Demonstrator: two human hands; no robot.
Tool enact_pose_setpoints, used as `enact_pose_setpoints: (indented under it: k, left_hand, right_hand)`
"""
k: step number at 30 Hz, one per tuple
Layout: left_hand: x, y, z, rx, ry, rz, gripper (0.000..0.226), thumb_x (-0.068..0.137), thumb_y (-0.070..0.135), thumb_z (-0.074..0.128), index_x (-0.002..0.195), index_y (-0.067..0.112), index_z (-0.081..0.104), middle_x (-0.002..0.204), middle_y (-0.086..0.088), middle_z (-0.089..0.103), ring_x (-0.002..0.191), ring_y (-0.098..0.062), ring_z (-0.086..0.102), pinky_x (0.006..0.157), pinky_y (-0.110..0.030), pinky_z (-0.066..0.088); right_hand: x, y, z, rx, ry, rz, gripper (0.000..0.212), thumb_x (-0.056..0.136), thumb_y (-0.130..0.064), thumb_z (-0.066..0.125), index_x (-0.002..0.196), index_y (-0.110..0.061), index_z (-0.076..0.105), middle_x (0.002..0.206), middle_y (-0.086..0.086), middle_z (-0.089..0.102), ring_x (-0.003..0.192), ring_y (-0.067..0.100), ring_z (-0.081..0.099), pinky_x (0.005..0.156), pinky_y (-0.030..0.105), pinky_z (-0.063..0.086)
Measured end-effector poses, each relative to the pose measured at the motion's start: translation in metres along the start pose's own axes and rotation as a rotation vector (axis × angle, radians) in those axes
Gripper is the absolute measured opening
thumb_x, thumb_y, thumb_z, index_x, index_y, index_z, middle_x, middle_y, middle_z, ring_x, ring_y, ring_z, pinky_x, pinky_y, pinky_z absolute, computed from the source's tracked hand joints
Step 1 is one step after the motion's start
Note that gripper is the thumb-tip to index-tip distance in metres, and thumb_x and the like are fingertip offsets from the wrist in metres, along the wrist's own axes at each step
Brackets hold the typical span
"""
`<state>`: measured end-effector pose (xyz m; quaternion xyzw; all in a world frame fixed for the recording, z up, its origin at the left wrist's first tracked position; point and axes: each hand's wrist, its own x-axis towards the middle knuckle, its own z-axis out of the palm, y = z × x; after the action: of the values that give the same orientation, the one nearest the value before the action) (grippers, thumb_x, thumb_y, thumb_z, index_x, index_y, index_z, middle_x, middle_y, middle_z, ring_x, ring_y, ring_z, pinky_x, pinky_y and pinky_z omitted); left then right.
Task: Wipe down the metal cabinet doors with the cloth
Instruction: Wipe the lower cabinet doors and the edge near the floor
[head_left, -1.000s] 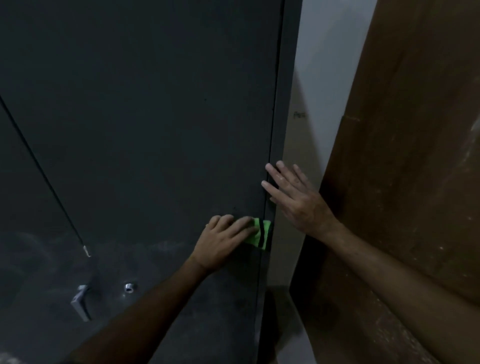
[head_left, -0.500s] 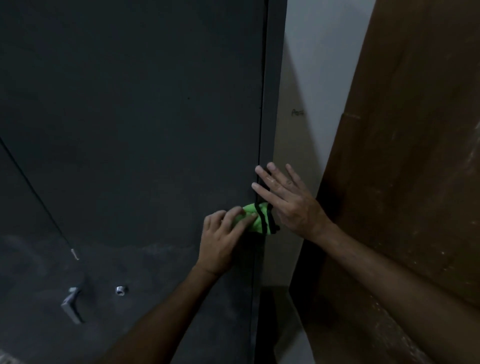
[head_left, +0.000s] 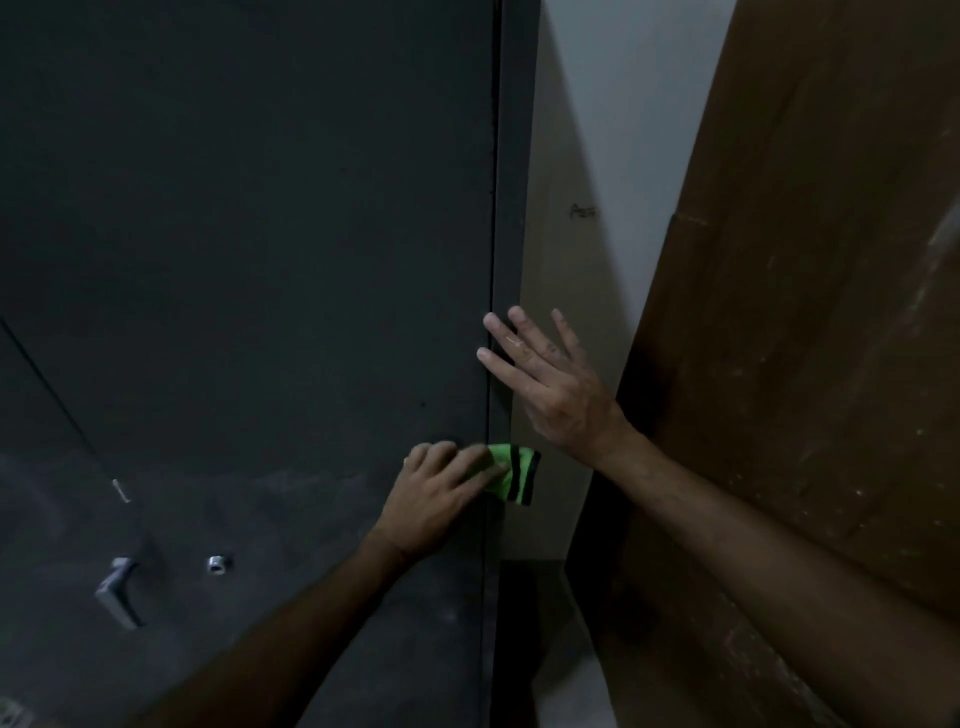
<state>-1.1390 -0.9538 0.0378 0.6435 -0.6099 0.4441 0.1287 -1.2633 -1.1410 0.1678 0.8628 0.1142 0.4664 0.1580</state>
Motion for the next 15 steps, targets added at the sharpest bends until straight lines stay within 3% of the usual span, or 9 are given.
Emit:
enact_pose_setpoints:
  k: [2,3,4,7,9,13,15]
  left_hand:
    - [-0.010,-0.006,-0.003,0.051,-0.107,0.217,0.046,0.092,0.030,0.054,0.135,0.030,0.070,0.138,-0.002,0.046,0.105,-0.026,0.046,0.085,-0.038,0.038]
    - [-0.011,-0.009,-0.005,0.064,-0.120,0.244,0.046,0.091,0.030,0.054,0.134,0.030,0.071,0.138,-0.002,0.046,0.105,-0.026,0.046,0.085,-0.038,0.038]
    - [-0.008,-0.011,-0.006,0.063,-0.103,0.205,0.046,0.092,0.029,0.053,0.134,0.028,0.070,0.138,-0.003,0.046,0.104,-0.026,0.046,0.084,-0.038,0.037]
    - [0.008,-0.010,-0.011,0.018,0.027,-0.126,0.048,0.093,0.032,0.055,0.141,0.026,0.056,0.139,-0.004,0.049,0.104,-0.029,0.046,0.082,-0.041,0.036]
    - [0.011,-0.011,-0.013,0.001,0.081,-0.193,0.047,0.093,0.032,0.057,0.140,0.025,0.054,0.139,-0.005,0.049,0.105,-0.029,0.046,0.083,-0.041,0.036]
    - [-0.009,-0.012,-0.016,0.068,-0.124,0.182,0.044,0.092,0.028,0.049,0.127,0.026,0.075,0.130,-0.003,0.066,0.101,-0.025,0.046,0.078,-0.037,0.048]
    - [-0.008,-0.016,-0.023,0.099,-0.178,0.246,0.044,0.091,0.027,0.046,0.119,0.027,0.079,0.125,-0.001,0.072,0.100,-0.023,0.045,0.078,-0.036,0.046]
  right_hand:
    - [0.001,-0.001,-0.001,0.000,0.004,0.002,0.041,0.103,0.002,0.046,0.139,-0.008,0.062,0.151,0.017,0.051,0.141,0.037,0.047,0.112,0.066,0.038]
    - [0.001,-0.002,-0.002,0.001,0.005,0.007,0.041,0.104,0.001,0.042,0.139,-0.009,0.062,0.151,0.017,0.051,0.141,0.037,0.047,0.112,0.066,0.038]
    - [0.000,-0.002,-0.002,0.005,0.003,0.013,0.042,0.104,0.001,0.042,0.139,-0.009,0.062,0.151,0.017,0.051,0.142,0.037,0.045,0.112,0.066,0.037]
    - [-0.001,-0.003,0.000,0.017,0.013,0.028,0.050,0.095,0.006,0.056,0.142,-0.009,0.059,0.154,0.016,0.047,0.146,0.035,0.039,0.116,0.066,0.032]
    - [-0.002,-0.004,0.003,0.018,0.017,0.045,0.054,0.092,0.008,0.060,0.143,-0.008,0.058,0.155,0.016,0.046,0.147,0.035,0.038,0.117,0.066,0.031]
    - [-0.003,-0.004,0.004,0.023,0.021,0.043,0.052,0.093,0.009,0.060,0.142,-0.008,0.059,0.156,0.017,0.045,0.147,0.036,0.038,0.116,0.065,0.031]
    - [-0.003,-0.005,0.005,0.016,0.024,0.050,0.054,0.092,0.009,0.061,0.143,-0.008,0.058,0.156,0.016,0.044,0.148,0.035,0.036,0.117,0.065,0.031]
